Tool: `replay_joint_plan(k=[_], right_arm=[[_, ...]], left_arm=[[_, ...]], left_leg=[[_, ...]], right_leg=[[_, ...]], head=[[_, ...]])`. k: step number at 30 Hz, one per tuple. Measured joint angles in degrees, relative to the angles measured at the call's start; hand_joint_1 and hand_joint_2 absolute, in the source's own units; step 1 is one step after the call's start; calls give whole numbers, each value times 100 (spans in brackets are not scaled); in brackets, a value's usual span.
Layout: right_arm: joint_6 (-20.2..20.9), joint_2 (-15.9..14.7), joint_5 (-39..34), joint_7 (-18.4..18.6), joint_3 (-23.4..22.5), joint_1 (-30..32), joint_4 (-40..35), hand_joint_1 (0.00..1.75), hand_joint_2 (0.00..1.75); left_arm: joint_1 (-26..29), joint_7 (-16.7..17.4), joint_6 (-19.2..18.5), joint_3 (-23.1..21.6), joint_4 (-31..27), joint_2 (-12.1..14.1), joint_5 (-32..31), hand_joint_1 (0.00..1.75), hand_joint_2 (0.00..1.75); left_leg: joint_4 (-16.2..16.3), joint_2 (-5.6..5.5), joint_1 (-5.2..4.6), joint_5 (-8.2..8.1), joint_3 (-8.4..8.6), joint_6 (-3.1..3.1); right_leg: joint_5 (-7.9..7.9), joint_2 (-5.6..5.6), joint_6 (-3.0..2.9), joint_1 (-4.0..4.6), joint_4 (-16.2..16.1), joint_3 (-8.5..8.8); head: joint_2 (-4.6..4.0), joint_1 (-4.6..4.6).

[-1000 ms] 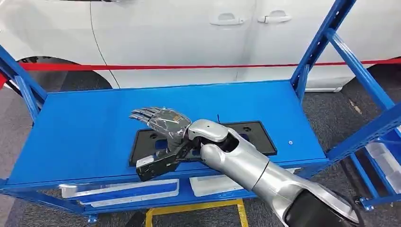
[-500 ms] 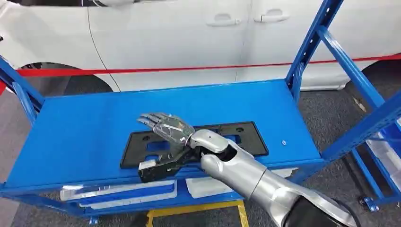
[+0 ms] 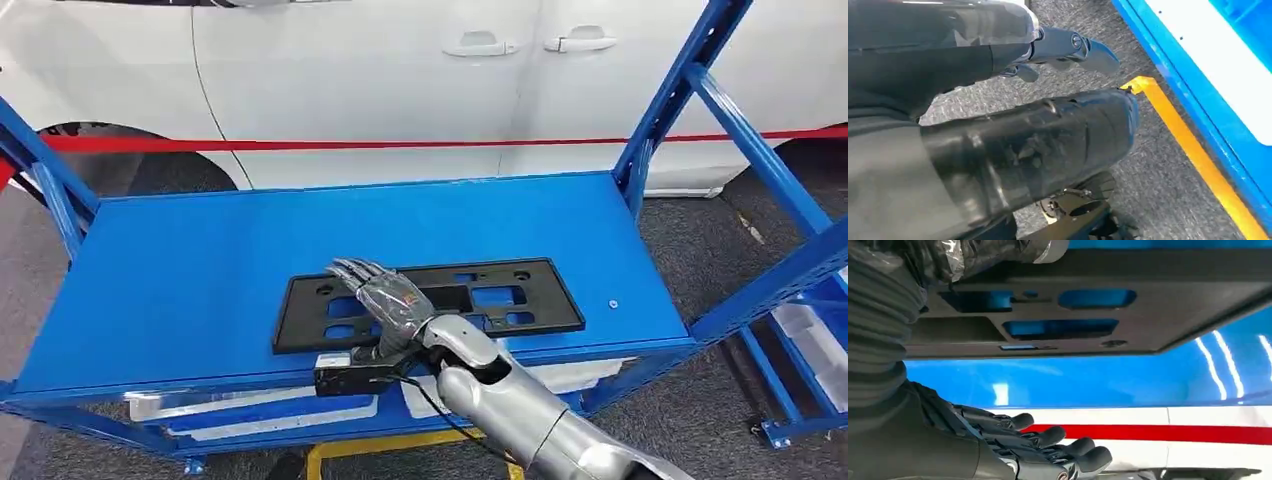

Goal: Take the parts from the cabinet and place them on the table.

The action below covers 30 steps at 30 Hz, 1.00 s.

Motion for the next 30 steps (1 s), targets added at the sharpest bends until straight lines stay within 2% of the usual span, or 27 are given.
replay_joint_plan(k=[1,2,3,4,6,7,8,11,13,14,16,17,18,19,20,22,23,24,26,27,28,29,30], right_arm=[[-5,-20,11,0,-59,55,11,0,175],[-5,-42,26,0,-99,104,24,0,175],[-5,-63,50,-9,-142,146,46,0,175],[-5,-85,79,-20,-178,172,61,0,175],[-4,-112,114,-22,-265,174,94,0,175],[-5,-127,125,-22,-315,170,103,0,175],[-5,-140,129,-24,-348,166,114,0,175],[-5,-175,147,-26,-385,170,149,0,175],[-5,-190,171,-24,-424,168,151,0,175],[-2,-197,190,-24,-442,161,153,0,175],[11,-208,228,-18,-466,152,173,0,175],[26,-232,271,2,-468,152,192,0,175],[65,-256,319,22,-475,151,216,0,175],[83,-276,339,22,-488,151,243,0,175],[100,-295,372,22,-512,143,267,0,175],[163,-326,407,22,-545,87,282,0,175],[186,-341,420,24,-562,56,284,0,175],[199,-372,429,28,-577,23,286,0,175],[253,-404,463,39,-606,5,286,0,175],[273,-418,477,50,-615,-7,286,0,175],[275,-437,505,81,-619,-19,289,0,175],[277,-459,509,94,-628,-38,291,0,175],[280,-474,525,105,-630,-56,304,0,175]], left_arm=[[5,9,0,0,0,0,0,0,0],[12,11,0,0,0,0,0,0,0],[16,13,0,2,0,2,0,0,0],[17,15,0,0,0,2,0,0,0],[16,15,0,0,0,0,0,0,0],[15,15,0,0,0,-2,0,0,0],[15,15,0,0,0,-4,0,0,0],[15,15,0,0,0,-4,4,0,0],[9,9,2,0,0,-2,7,0,0],[9,4,2,0,0,-2,7,0,0],[9,2,0,0,0,-2,9,0,0],[16,0,0,0,0,-2,9,0,0],[23,0,0,0,0,-2,9,0,0],[29,0,0,0,0,-2,29,0,0],[29,0,2,0,0,0,39,0,0],[18,-11,7,0,0,4,59,0,0],[14,-11,7,0,0,7,83,0,0],[4,-15,9,0,0,7,90,0,0],[14,-20,9,0,0,9,96,0,0],[16,-22,9,0,0,9,101,0,0],[14,-26,9,0,0,4,103,0,0],[4,-26,9,0,0,7,105,0,0],[-5,-26,9,0,0,7,107,0,0]], left_leg=[[0,3,-4,-2,-2,4],[1,4,-4,-4,-4,6],[2,3,-4,-4,-3,6],[3,-1,-4,-4,-1,6],[8,-13,-5,-8,12,-1],[8,-13,-5,-16,22,-14],[13,-13,-36,-22,11,-35],[-4,-10,-39,-8,5,-124],[34,-6,-21,-67,-11,-192],[209,-6,-28,-203,-74,-215],[1055,-6,-14,-642,-463,-256],[1475,-6,-13,-799,-664,-276],[1737,-5,-12,-829,-799,-288],[1699,-4,-10,-727,-791,-291],[1375,-1,-7,-496,-647,-286],[370,4,-5,3,-160,-251],[112,2,-15,-62,-26,-218],[60,-13,-41,-40,-21,-184],[75,-14,-60,-33,-36,-142],[55,-13,-51,-16,-33,-104],[-5,-2,5,20,-9,-53],[-26,-1,1,31,1,-28],[-28,3,2,38,-4,8]], right_leg=[[-245,-2,25,-10,537,-243],[-369,-2,39,-15,913,-421],[-360,-2,46,-19,1076,-504],[-225,-3,42,-21,953,-454],[262,-3,-5,-16,83,-26],[492,-3,-47,-9,-481,260],[406,2,-66,28,-664,354],[427,14,-102,57,-691,319],[485,-1,-196,-15,-791,386],[496,-2,-233,-16,-809,396],[493,-16,-268,-5,-803,391],[489,-22,-274,2,-792,386],[483,-23,-279,4,-779,380],[474,-22,-282,4,-768,380],[462,-16,-273,3,-753,382],[431,2,-239,1,-707,390],[414,5,-212,18,-689,372],[406,11,-188,43,-653,345],[431,6,-133,30,-687,348],[438,6,-97,30,-700,356],[403,10,-67,42,-675,343],[295,-1,-35,23,-557,299],[80,-2,-11,11,-231,153]], head=[[0,-2],[0,0],[0,-2],[0,0],[0,0],[0,0],[0,-2],[0,-2],[0,-4],[0,-13],[0,-15],[0,-13],[0,-15],[0,-13],[0,-15],[0,-15],[0,-11],[0,-9],[0,-4],[0,-6],[0,-6],[0,2],[0,9]])
